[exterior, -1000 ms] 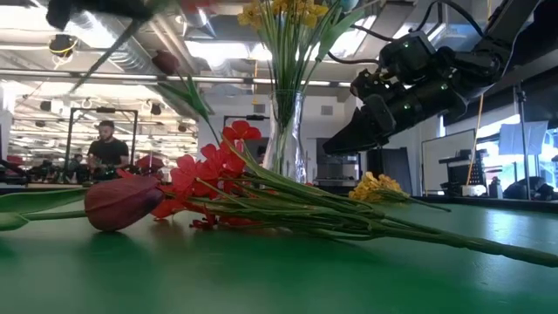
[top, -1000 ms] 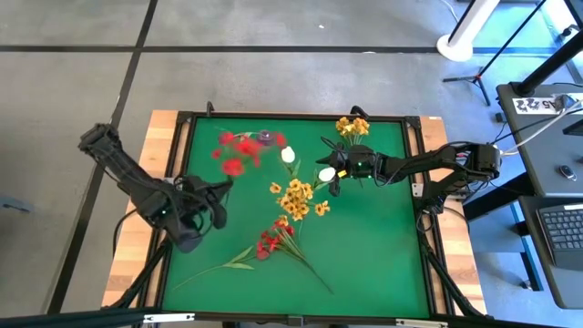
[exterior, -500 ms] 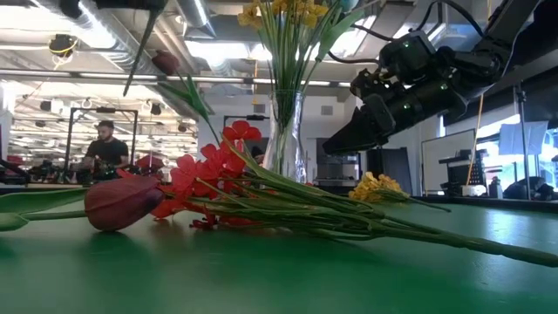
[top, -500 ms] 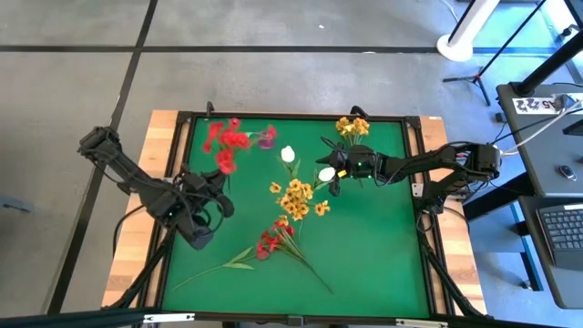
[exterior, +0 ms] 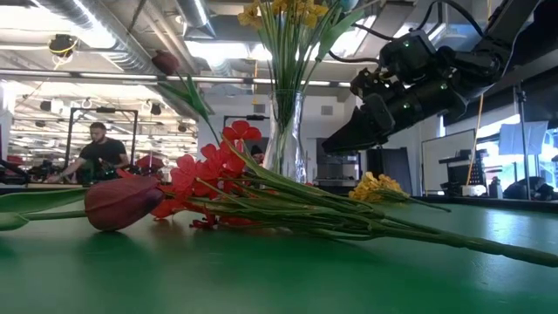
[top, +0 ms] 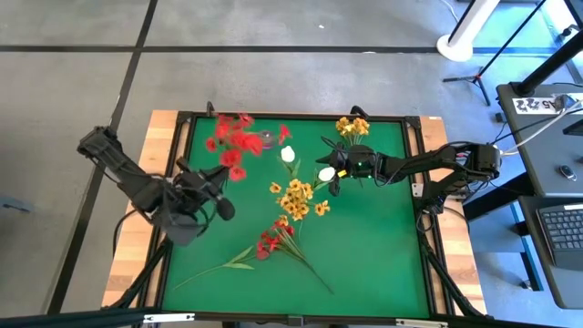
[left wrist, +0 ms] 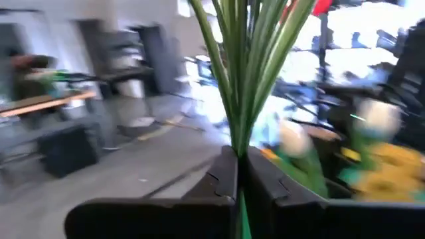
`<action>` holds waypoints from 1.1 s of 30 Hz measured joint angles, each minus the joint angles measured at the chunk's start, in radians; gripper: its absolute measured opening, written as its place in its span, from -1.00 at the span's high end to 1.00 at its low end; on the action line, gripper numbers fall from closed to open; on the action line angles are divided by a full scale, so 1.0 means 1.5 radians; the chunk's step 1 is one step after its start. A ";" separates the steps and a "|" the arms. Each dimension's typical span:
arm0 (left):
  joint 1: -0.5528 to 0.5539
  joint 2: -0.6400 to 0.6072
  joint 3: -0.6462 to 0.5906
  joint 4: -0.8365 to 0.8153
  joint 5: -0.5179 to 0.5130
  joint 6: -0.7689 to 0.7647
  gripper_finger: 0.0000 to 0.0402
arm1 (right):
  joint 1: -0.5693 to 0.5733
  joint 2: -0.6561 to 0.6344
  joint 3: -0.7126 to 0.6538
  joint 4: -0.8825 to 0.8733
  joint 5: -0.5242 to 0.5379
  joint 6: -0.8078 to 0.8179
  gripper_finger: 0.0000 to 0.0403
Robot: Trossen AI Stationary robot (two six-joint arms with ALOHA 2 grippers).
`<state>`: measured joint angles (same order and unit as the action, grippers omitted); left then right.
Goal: Sort flowers into vase by color
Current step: Put the top red flowers into the pink vase
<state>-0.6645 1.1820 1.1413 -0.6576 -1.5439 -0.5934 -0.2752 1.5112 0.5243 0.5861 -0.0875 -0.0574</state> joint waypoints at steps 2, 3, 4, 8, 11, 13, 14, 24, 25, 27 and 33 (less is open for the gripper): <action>-0.002 0.000 0.018 0.073 0.065 0.103 0.99 | 0.000 0.000 0.000 0.000 0.000 0.000 -0.20; -0.001 0.000 0.024 0.129 0.118 0.164 0.99 | 0.000 0.000 0.000 0.000 0.000 0.000 -0.20; 0.003 0.000 0.025 0.196 0.181 0.230 0.99 | 0.000 0.000 0.000 0.000 0.000 0.000 -0.20; 0.030 0.006 0.015 0.462 0.435 0.466 0.99 | 0.000 0.000 0.000 0.004 0.001 0.000 -0.20; 0.057 0.007 0.002 0.592 0.463 0.586 0.99 | 0.000 0.000 0.000 0.010 0.000 0.001 -0.20; 0.088 0.007 -0.013 0.674 0.461 0.643 0.99 | 0.000 0.000 0.000 0.011 -0.008 0.007 -0.20; 0.106 0.007 -0.022 0.709 0.466 0.663 0.99 | 0.000 0.000 0.000 0.011 -0.009 0.010 -0.20; 0.350 0.007 -0.203 0.942 0.523 0.621 0.99 | 0.000 0.000 0.000 0.012 -0.016 0.015 -0.20; 0.372 0.007 -0.225 0.963 0.540 0.597 0.99 | 0.000 0.000 0.000 0.012 -0.019 0.015 -0.20; 0.410 0.007 -0.265 0.996 0.566 0.547 1.00 | 0.000 0.000 0.000 0.012 -0.019 0.015 -0.20; 0.474 0.007 -0.335 1.065 0.575 0.505 1.00 | 0.000 0.000 0.000 0.012 -0.019 0.015 -0.20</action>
<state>0.0466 1.1923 0.6385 0.9392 -0.6812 0.1636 -0.2752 1.5110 0.5243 0.6037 -0.1162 -0.0349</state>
